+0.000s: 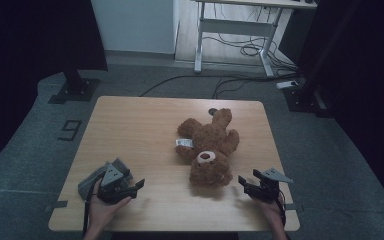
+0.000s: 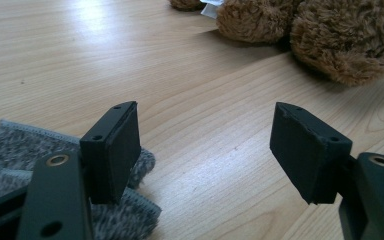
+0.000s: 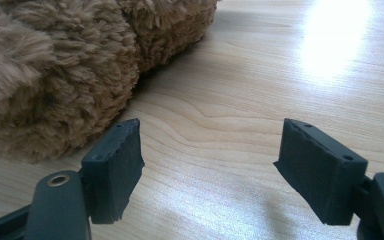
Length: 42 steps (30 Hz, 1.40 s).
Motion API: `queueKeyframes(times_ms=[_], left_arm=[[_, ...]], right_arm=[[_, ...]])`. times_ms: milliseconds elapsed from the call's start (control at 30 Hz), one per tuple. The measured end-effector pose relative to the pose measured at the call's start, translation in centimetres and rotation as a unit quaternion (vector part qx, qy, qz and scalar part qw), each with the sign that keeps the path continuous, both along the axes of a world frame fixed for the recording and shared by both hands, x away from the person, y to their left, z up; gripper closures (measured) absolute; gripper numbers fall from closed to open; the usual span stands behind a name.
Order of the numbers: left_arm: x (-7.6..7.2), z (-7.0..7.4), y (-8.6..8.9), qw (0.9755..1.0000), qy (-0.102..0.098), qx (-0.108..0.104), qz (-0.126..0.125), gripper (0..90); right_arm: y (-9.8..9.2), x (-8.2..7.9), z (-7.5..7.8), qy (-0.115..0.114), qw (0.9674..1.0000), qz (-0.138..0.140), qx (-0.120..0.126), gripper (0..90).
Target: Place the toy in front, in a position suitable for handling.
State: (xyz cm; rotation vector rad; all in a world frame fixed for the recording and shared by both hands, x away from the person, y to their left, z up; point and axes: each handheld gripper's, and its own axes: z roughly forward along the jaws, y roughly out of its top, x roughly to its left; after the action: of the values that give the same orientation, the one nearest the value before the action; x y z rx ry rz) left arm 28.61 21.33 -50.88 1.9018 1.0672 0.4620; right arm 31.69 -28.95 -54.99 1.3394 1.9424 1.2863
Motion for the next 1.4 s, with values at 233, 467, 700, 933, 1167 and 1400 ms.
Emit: queueKeyframes(times_ms=[233,467,700,933,1167,1400], left_arm=[[-0.3,0.1,-1.0,0.9999,-0.001,-0.001,-0.012,26.8],[-0.5,0.2,-2.6,0.9994,-0.002,0.003,-0.034,26.0],[-0.5,0.0,-3.4,0.9991,0.003,0.007,-0.041,25.8],[-0.5,-0.3,-4.5,0.9986,0.008,0.012,-0.051,25.4],[-0.1,-0.4,-5.9,0.9977,0.019,0.014,-0.064,24.4],[0.6,-0.2,-7.4,0.9966,0.024,0.010,-0.078,23.9]], right_arm=[[-0.1,0.0,0.0,-0.002,1.0000,-0.001,0.000,25.3],[0.1,0.0,0.2,-0.004,1.0000,0.002,-0.002,25.3],[-0.1,-0.1,0.5,-0.009,0.9999,0.004,0.002,25.3],[-0.2,-0.1,0.8,-0.016,0.9998,0.007,0.006,25.3],[-0.1,0.0,1.4,-0.019,0.9995,0.016,0.020,25.1],[0.1,0.0,2.6,-0.030,0.9991,0.022,0.019,24.1]])
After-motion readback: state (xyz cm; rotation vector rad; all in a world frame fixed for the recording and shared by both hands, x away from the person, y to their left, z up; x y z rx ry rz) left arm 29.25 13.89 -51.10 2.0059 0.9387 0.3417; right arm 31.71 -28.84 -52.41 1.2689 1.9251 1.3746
